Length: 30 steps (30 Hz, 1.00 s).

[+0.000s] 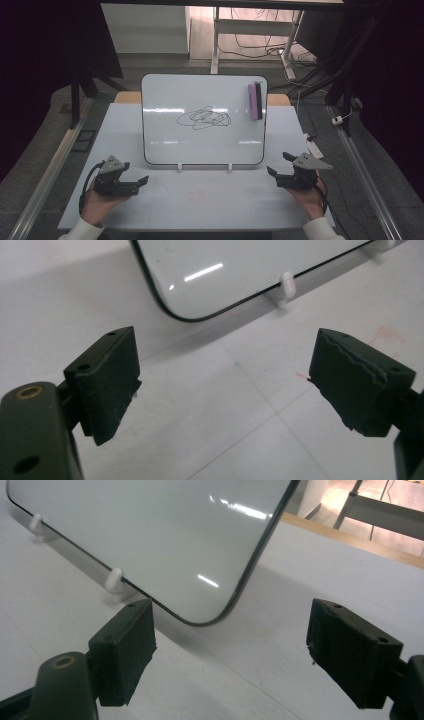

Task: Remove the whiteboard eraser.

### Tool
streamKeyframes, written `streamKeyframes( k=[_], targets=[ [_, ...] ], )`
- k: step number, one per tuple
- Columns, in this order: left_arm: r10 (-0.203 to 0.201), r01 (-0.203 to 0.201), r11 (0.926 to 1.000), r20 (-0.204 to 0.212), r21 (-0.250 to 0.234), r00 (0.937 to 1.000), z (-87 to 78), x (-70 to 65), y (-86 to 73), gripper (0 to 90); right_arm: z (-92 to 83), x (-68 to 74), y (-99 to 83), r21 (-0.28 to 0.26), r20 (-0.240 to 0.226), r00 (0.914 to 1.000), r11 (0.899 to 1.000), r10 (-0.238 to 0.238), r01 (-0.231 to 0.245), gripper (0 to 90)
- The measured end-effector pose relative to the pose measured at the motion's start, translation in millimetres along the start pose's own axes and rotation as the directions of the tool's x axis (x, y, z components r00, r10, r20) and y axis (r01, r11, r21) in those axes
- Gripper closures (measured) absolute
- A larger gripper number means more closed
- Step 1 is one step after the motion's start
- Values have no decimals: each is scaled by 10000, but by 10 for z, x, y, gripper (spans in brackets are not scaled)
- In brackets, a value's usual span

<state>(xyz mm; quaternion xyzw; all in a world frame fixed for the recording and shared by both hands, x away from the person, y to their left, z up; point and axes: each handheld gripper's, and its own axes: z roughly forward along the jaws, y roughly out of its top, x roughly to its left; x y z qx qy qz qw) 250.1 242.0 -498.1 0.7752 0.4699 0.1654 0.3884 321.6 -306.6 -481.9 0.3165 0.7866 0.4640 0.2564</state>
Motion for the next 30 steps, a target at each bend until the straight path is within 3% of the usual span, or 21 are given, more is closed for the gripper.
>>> streamKeyframes(
  k=[7, 10, 15, 23, 30],
  targets=[
    [-168, 168, 9999, 34, 35, 9999, -5, 1, 1, 144, -24, 4, -26, -47, -142, 9985, 9985, 536, -536, 209],
    [-236, 239, 9996, 244, -136, 9994, -49, -2, -5, 145, -53, 28, -50, 99, 38, 9994, 9994, 331, -331, 216],
    [-196, 200, 9997, 308, -133, 9993, -67, -38, -18, 145, -79, 39, -26, -21, 89, 9992, 9993, 378, -378, 226],
    [-269, 268, 9996, 230, 68, 9994, -34, -50, -35, 146, 59, 52, 8, 83, -111, 9997, 9997, 222, -221, 231],
    [-228, 227, 9997, 250, 70, 9994, -11, -52, -35, 147, 90, 96, 55, 196, -7, 9999, 9997, 167, -166, 245]
  ],
)
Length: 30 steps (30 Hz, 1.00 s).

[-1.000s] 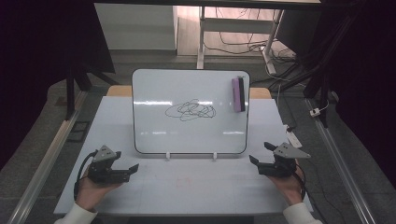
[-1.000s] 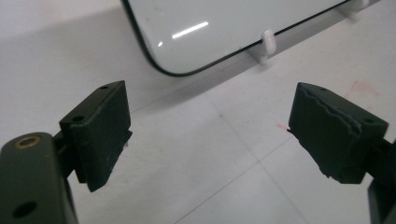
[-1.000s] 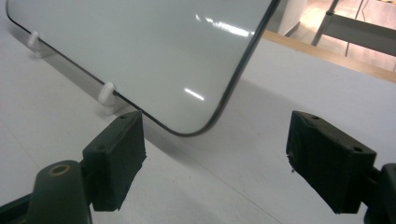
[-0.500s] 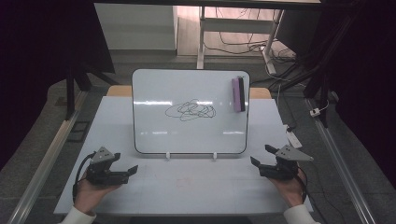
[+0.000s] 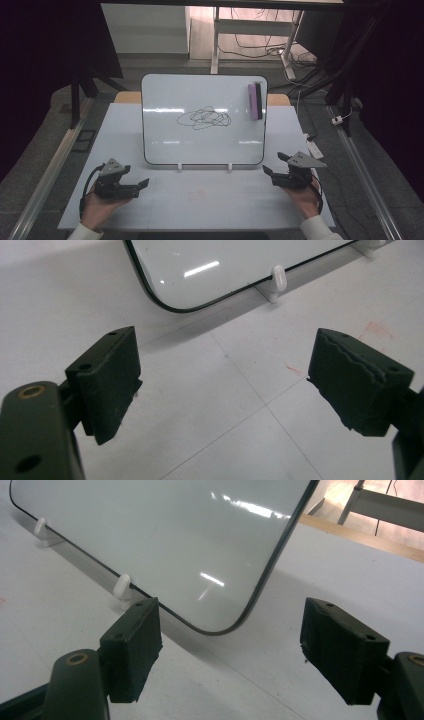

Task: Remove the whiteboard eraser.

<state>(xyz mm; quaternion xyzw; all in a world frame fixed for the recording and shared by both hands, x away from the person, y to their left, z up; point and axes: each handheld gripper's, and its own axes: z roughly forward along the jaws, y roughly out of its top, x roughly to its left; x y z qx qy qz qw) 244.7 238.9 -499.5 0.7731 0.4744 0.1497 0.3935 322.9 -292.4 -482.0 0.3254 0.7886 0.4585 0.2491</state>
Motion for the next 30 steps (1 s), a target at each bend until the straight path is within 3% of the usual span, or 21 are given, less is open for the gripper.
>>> streamKeyframes(
  k=[15, 23, 26, 30],
  targets=[
    [25, -24, 10000, -110, 75, 9999, 82, 0, 71, 151, -63, 43, 256, -384, 431, 9990, 9992, 96, -79, 253],
    [40, -40, 10000, -53, 64, 10000, 91, 15, 74, 151, 7, 46, 638, -730, 765, 9971, 9973, -25, 82, 262],
    [-21, 21, 10000, -56, 58, 10000, 91, 17, 65, 150, 61, 46, 878, -876, 1021, 9946, 9958, -164, 255, 277],
    [-19, 19, 10000, -34, 81, 10000, 98, 17, 64, 150, 113, 18, 1027, -995, 1174, 9931, 9949, -50, 168, 284]
  ],
)
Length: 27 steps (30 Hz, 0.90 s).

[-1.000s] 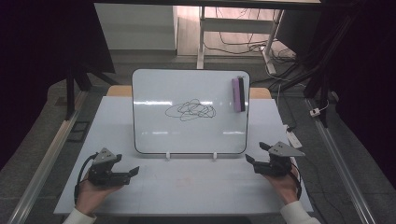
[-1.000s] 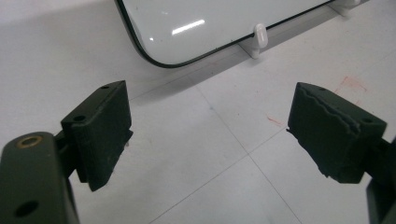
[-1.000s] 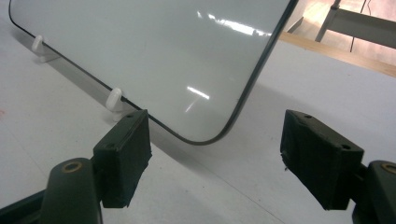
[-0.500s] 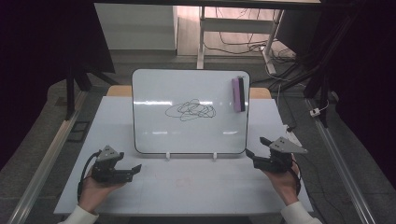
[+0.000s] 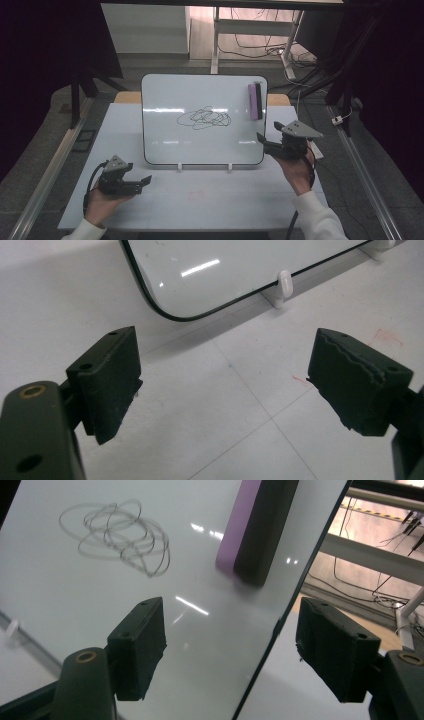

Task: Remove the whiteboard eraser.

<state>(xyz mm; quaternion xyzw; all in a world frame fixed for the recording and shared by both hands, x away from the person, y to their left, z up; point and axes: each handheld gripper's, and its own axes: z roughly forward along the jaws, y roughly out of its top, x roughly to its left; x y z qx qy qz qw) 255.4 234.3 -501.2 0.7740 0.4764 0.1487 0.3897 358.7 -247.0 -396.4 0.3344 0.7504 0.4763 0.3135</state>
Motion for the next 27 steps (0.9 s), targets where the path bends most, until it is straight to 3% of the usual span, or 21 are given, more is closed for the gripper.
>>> streamKeyframes(
  k=[6, 13, 18, 21, 23, 27],
  targets=[
    [-8, 8, 10000, -3, 52, 10000, 15, 0, -7, 149, 160, -63, 234, -18, 424, 9987, 9997, 264, -264, 303],
    [-92, 93, 9999, -57, 83, 9999, 19, 18, -13, 148, 360, -82, 340, 181, 619, 9962, 9979, 612, -624, 320],
    [-79, 79, 9999, -74, 93, 9999, 21, 23, -15, 149, 466, -40, 387, 295, 698, 9959, 9978, 579, -600, 339],
    [-106, 107, 9999, -77, 81, 9999, 18, 35, -21, 149, 534, -22, 406, 459, 869, 9942, 9966, 636, -677, 381],
    [-122, 123, 9999, -79, 64, 9999, 14, 45, -26, 149, 553, -11, 413, 350, 962, 9924, 9961, 774, -811, 482],
    [-170, 171, 9998, -127, 58, 9998, 13, 56, -33, 149, 553, 6, 419, 361, 1117, 9908, 9961, 765, -810, 553]
  ],
)
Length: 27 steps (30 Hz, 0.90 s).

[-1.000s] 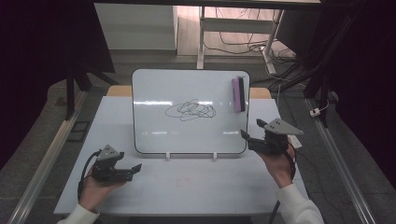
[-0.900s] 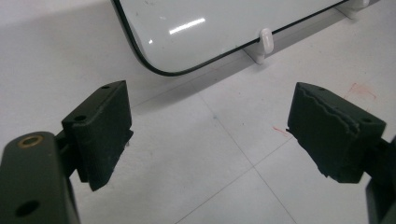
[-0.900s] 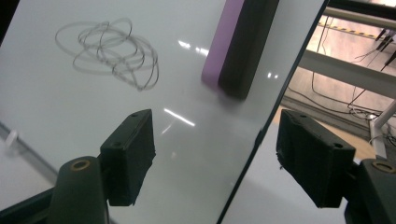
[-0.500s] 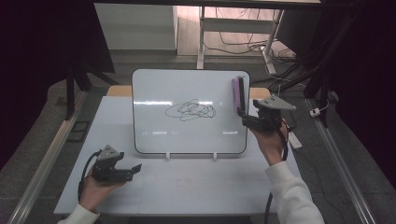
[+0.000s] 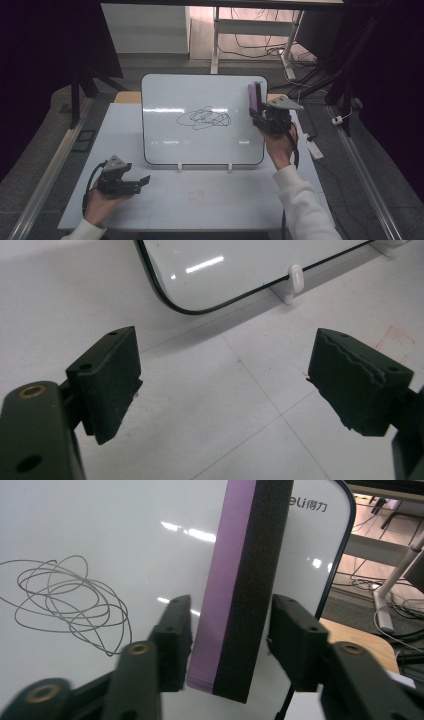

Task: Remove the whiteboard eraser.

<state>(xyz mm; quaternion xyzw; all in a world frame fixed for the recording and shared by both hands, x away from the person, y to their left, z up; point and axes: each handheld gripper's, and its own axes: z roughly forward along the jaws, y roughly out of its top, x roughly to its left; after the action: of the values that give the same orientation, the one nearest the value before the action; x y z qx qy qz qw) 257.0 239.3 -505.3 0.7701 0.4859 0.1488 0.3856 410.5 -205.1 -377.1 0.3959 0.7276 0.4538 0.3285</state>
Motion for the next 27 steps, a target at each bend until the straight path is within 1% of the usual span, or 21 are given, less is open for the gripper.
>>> streamKeyframes(
  k=[4, 5, 8, 10, 11, 12, 13, 16, 19, 21, 24, 25, 27],
  targets=[
    [-2, 2, 10000, -8, -29, 10000, -5, 4, 2, 149, -4, 7, 7, 30, 80, 9999, 9999, 151, -151, 591],
    [9, -9, 10000, -38, -38, 10000, -5, 2, 2, 149, -7, 16, 8, 4, 169, 9998, 9999, 124, -124, 613],
    [15, -15, 10000, -56, -33, 10000, -2, -5, 2, 149, -15, 16, 14, -33, 247, 9997, 10000, 74, -74, 628],
    [20, -21, 10000, -62, -14, 10000, 1, -5, 2, 149, -32, 17, 21, -151, 307, 9995, 9999, -33, 38, 637],
    [16, -16, 10000, -69, -15, 10000, 1, -4, 2, 149, -78, 17, 31, -450, 251, 9997, 9990, 6, 6, 643],
    [8, -8, 10000, -69, -12, 10000, 2, -2, 2, 149, -78, 17, 31, -450, 251, 9997, 9990, 6, 6, 643],
    [-3, 2, 10000, -70, -13, 10000, 2, 0, 2, 149, -115, 23, 45, -613, 216, 9998, 9981, 22, -8, 644],
    [16, -17, 10000, -95, -43, 10000, -2, 2, 1, 149, -209, 62, 59, -851, -51, 9999, 9963, -96, 92, 647],
    [26, -26, 10000, -83, -49, 10000, -5, 0, 0, 150, -279, 109, 23, -983, -354, 9992, 9951, -173, 138, 649],
    [31, -31, 10000, -81, -63, 10000, -10, -3, 0, 149, -312, 136, -19, -993, -495, 9985, 9949, -240, 190, 649],
    [-5, 4, 9999, -113, -101, 9999, -14, -3, -2, 150, -355, 163, -106, -975, -833, 9964, 9952, -158, 76, 650],
    [-2, 1, 10000, -124, -91, 9999, -11, 0, 0, 150, -381, 186, -176, -991, -1036, 9944, 9950, -187, 84, 650],
    [-14, 13, 10000, -133, -90, 9999, -6, 2, 1, 150, -394, 200, -210, -985, -1124, 9934, 9951, -211, 100, 650]
  ],
)
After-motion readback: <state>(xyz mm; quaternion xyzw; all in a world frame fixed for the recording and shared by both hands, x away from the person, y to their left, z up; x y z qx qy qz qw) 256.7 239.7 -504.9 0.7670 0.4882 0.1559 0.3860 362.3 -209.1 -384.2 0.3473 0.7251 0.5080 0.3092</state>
